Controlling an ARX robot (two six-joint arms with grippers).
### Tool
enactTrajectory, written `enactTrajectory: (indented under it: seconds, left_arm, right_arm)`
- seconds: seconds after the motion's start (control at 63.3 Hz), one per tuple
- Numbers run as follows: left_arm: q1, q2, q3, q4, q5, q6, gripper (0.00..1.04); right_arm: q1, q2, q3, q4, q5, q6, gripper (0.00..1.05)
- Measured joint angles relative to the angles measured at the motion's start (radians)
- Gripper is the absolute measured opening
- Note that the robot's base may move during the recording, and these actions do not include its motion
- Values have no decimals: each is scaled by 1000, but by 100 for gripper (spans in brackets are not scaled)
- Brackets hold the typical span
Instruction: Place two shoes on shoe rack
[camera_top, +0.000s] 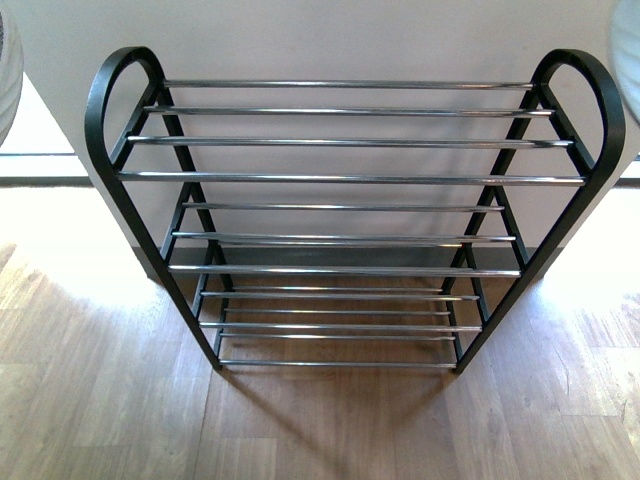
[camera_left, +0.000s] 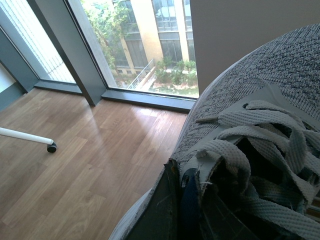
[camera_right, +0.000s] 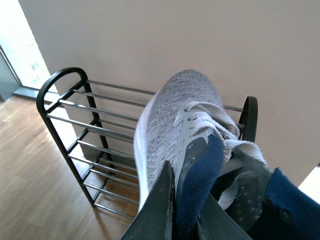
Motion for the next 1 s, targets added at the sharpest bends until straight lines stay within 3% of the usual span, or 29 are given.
enactTrajectory:
  seconds: [0.126,0.316,0.601,0.79,0.996]
  left_arm:
    - [0,0,0,0,2,0,2]
    - [0,0,0,0,1,0,2]
    - [0,0,0,0,1,0,2]
    - [0,0,0,0,1,0,2]
    - [0,0,0,0,0,0,2]
  right_arm:
    - [39,333,128,128,81,83,1]
    - [-28,941,394,231,163,153,1]
    - [-60,1239,645,270,180,184,1]
    - [-77,1386,742,402,172,111,1]
    - [-131,1571,780,560,169,-80,1]
